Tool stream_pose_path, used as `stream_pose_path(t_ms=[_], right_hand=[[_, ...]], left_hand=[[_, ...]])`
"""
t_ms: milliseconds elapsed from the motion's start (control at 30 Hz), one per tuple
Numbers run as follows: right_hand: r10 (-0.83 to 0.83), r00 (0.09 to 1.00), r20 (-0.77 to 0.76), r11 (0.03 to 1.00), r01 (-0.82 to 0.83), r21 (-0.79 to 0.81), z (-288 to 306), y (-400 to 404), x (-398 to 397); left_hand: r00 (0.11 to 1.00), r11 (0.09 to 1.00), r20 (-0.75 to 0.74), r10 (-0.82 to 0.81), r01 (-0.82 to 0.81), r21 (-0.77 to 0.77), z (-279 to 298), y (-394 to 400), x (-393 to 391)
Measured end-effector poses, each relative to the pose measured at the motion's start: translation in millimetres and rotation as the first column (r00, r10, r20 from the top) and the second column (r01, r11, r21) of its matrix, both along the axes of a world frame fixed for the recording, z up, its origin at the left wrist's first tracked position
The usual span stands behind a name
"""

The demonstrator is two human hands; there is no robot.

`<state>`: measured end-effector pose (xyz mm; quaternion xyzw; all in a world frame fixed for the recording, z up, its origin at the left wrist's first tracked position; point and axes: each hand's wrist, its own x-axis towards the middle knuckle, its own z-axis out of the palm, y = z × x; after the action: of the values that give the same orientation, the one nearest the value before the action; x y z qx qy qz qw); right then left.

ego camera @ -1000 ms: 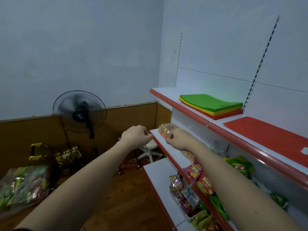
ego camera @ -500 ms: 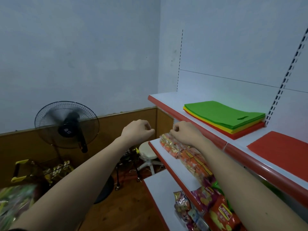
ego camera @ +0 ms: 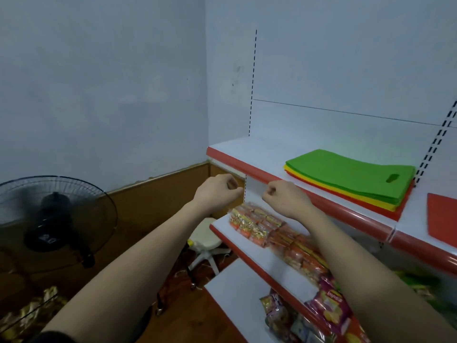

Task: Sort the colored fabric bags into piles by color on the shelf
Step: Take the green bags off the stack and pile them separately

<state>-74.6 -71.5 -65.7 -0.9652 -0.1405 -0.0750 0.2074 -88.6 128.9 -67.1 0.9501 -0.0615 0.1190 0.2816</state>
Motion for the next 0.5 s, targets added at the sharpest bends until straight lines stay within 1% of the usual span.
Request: stream_pose_path(t_ms=[167, 267, 333, 400, 467, 500], right_hand=[[-0.142, 0.989, 0.047, 0.988, 0.138, 0.073, 0, -8, 17], [-0.285, 0.951, 0.116, 0.951, 0.266, 0.154, 8, -27, 26], [-0.373, 0.91, 0.179, 0.919, 0.337, 0.204, 14, -43, 30], [-0.469, 0.855, 0.219, 0.874, 0.414, 0.256, 18, -63, 34], [-0.577, 0.786, 0.221, 0.805, 0.502, 0.316, 22, -86, 39], [-0.637, 0.738, 0.225, 0.759, 0.547, 0.354, 23, -101, 42]], left_hand=[[0.983, 0.981, 0.009, -0.184, 0.184, -0.057, 5, 1, 46], [0.964, 0.963, 0.016, -0.266, 0.266, -0.044, 11, -12, 81], [0.958, 0.956, 0.021, -0.287, 0.288, -0.052, 16, -26, 104], [0.956, 0.951, 0.028, -0.291, 0.292, -0.099, 20, -44, 127], [0.953, 0.94, 0.025, -0.301, 0.301, -0.16, 18, -63, 146], [0.949, 0.933, 0.027, -0.314, 0.314, -0.175, 16, -73, 155]])
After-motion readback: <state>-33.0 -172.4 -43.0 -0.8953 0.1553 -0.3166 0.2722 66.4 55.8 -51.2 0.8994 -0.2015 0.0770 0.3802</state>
